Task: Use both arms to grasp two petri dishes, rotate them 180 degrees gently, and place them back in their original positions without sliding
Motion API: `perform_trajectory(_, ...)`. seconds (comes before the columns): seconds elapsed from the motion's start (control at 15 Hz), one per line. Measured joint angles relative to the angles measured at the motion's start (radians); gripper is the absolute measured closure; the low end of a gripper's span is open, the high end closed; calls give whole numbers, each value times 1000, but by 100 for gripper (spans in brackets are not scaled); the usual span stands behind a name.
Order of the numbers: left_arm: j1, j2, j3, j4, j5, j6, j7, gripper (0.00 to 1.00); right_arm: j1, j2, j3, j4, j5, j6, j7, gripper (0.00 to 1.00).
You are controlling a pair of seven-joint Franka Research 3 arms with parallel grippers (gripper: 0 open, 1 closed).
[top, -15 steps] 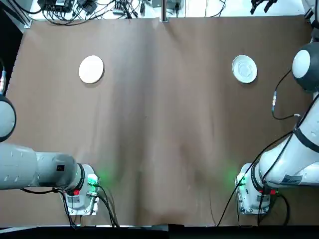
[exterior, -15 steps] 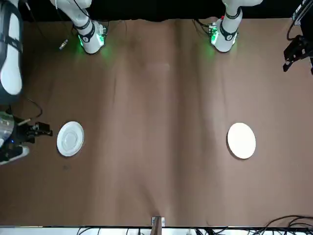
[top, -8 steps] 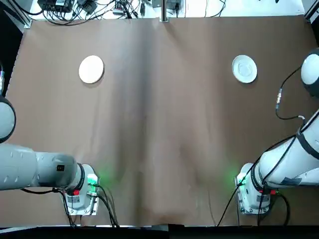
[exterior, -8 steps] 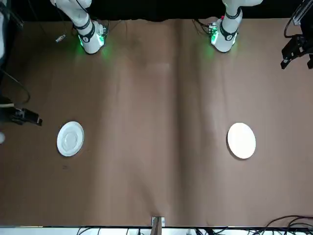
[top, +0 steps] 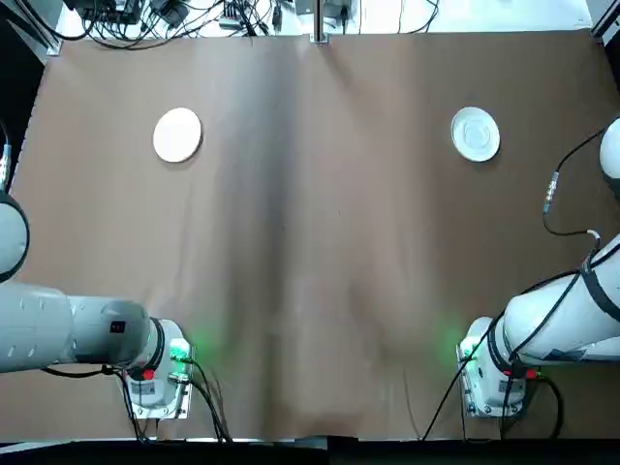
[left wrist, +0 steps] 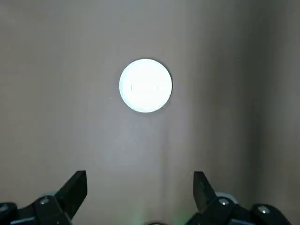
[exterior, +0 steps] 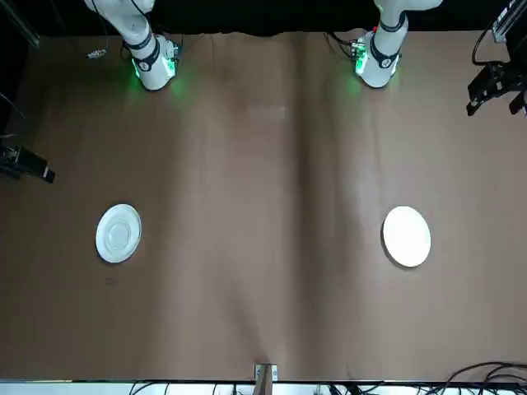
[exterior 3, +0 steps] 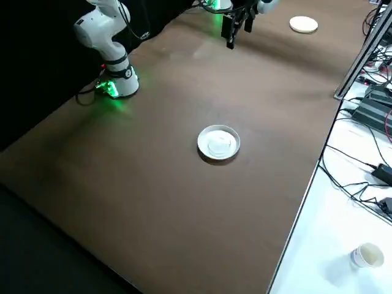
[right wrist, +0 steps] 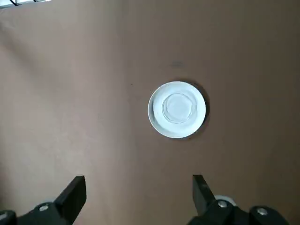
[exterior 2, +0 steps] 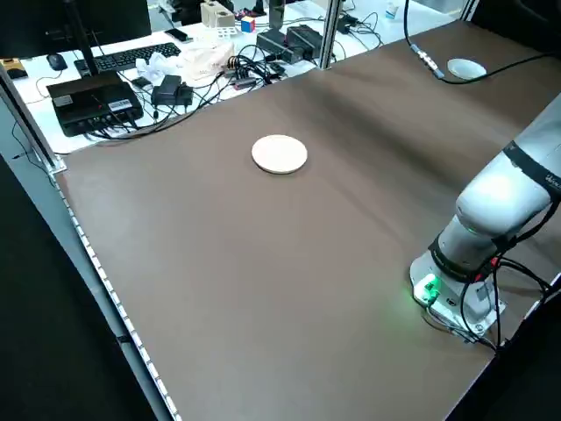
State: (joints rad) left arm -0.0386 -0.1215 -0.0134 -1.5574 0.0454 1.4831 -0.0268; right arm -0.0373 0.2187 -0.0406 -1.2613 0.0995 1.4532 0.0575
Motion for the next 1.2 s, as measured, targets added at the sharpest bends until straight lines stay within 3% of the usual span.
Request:
perform_trajectory(0.53,0,-2,-1,-18,0,16,0,0,31,-83,0,-103,-5,24,50,0)
perform_trajectory(1.0,1,-2,0,-39,-39,41,0,0,34,-90,0,-117,-20,25,51,0)
perform_trajectory(1.2,1,-2,0,-49,-39,49,0,0,42,-91,3,-117,-83,26,49,0)
